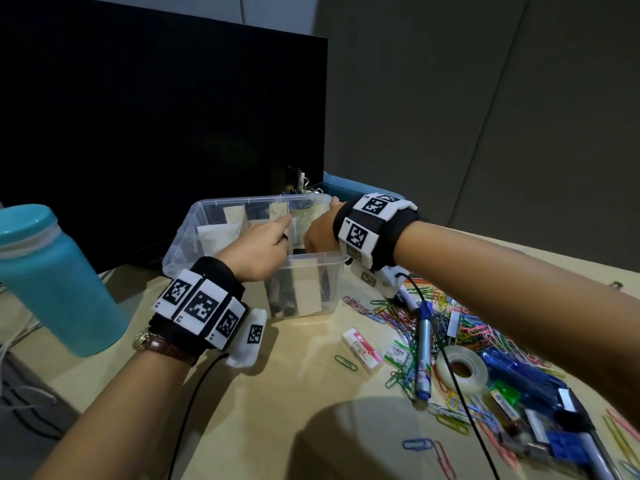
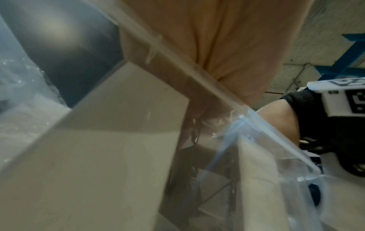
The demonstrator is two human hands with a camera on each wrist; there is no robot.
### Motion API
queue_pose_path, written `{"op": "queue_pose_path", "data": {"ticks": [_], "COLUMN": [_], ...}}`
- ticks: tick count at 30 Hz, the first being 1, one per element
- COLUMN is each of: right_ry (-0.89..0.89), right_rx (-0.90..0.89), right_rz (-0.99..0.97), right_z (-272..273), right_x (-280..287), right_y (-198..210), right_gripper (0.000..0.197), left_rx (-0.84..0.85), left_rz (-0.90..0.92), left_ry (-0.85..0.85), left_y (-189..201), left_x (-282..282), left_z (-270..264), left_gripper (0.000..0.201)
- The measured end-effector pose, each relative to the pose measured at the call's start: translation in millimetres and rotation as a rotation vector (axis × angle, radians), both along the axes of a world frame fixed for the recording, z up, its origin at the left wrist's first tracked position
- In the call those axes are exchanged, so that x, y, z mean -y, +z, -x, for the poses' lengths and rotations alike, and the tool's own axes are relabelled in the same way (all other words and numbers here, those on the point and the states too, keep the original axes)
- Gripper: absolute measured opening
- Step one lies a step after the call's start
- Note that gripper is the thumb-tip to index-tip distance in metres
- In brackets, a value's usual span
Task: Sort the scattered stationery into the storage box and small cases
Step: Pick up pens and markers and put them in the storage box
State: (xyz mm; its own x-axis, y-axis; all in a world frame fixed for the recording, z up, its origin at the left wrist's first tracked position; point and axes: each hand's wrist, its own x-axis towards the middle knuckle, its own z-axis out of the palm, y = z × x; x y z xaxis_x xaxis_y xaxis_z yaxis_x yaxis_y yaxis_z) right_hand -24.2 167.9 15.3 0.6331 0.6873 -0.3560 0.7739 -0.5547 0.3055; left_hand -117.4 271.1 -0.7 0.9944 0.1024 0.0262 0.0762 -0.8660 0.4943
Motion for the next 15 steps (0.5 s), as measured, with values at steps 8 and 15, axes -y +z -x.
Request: {"op": "queue_pose_path", "data": {"ticks": [8, 15], "right_ry": [0.067, -0.066], "right_rx": [-0.132, 0.158], "right_rz": [-0.773, -1.047], "right_z": [8, 23], "right_x": [70, 162], "right_y": [30, 54], "right_gripper": [0.036, 0.015], "left_rx": [0.076, 0.46], "left_rz": [0.007, -0.058], "left_ry": [0.032, 0.089], "left_y": [1, 23], "left_x": [3, 34], "left_z": [1, 16], "left_gripper": [0.054, 0.038]}}
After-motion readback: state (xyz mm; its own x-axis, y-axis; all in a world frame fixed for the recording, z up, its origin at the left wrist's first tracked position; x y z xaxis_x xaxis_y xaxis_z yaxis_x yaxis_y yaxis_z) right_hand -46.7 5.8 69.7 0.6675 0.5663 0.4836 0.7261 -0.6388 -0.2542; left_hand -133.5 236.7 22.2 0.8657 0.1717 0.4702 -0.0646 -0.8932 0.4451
